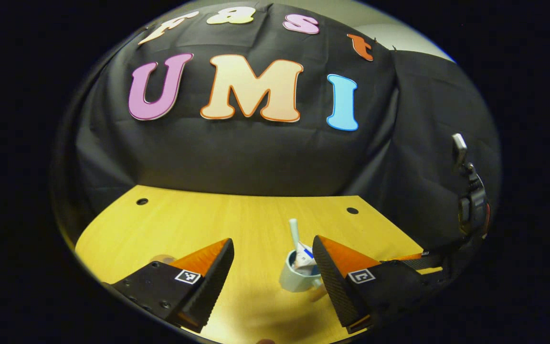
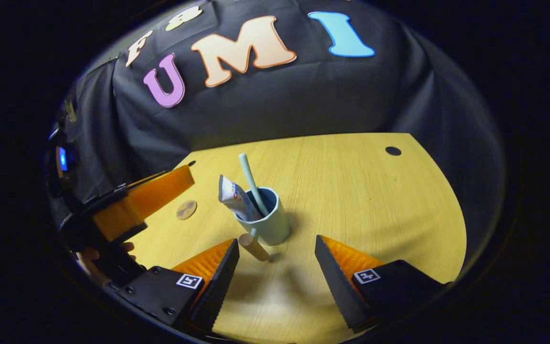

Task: Put the toothbrush and toothpaste on the desktop into the cup, then pick up the cup and place it on the coaster on the desktop.

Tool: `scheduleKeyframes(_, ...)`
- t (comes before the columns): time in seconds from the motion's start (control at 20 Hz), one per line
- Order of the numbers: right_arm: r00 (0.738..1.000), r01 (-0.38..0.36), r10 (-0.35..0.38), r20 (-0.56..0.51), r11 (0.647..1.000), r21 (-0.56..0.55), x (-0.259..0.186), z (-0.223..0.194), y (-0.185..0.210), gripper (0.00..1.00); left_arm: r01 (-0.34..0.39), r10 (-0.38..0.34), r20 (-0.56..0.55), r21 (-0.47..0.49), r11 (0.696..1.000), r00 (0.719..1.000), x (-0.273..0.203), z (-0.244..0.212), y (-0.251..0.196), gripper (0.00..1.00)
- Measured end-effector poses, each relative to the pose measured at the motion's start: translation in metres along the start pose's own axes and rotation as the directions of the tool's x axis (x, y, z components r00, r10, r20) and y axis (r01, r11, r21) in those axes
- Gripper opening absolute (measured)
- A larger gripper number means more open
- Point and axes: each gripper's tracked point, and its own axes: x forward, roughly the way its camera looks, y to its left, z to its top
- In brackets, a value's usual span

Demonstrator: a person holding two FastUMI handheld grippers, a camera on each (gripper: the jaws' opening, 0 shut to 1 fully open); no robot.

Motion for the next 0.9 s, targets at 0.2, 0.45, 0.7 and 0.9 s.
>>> scheduleKeyframes(0.2, 0.996, 0.008, -0.005, -0.091, 0.999, 0.035, 0.013, 0.004, 0.016, 0.98, -0.040, 0.040, 0.010, 0.062, 0.997, 0.999, -0.020, 0.000, 0.037, 0.95)
scheduleKeyframes(0.45, 0.974, 0.054, -0.045, -0.224, 0.998, 0.036, 0.032, -0.005, 0.023, 0.94, -0.084, 0.084, 0.003, 0.057, 0.995, 0.996, -0.041, -0.005, 0.081, 0.95)
scheduleKeyframes(0.7, 0.943, 0.083, -0.073, -0.325, 0.996, 0.017, 0.048, -0.012, 0.032, 0.99, -0.145, 0.145, -0.004, 0.046, 0.988, 0.989, -0.060, -0.011, 0.123, 0.95)
scheduleKeyframes(0.9, 0.920, 0.107, -0.113, -0.374, 0.994, -0.038, 0.065, -0.018, 0.036, 0.98, -0.197, 0.198, -0.010, 0.041, 0.979, 0.980, -0.077, -0.016, 0.153, 0.95)
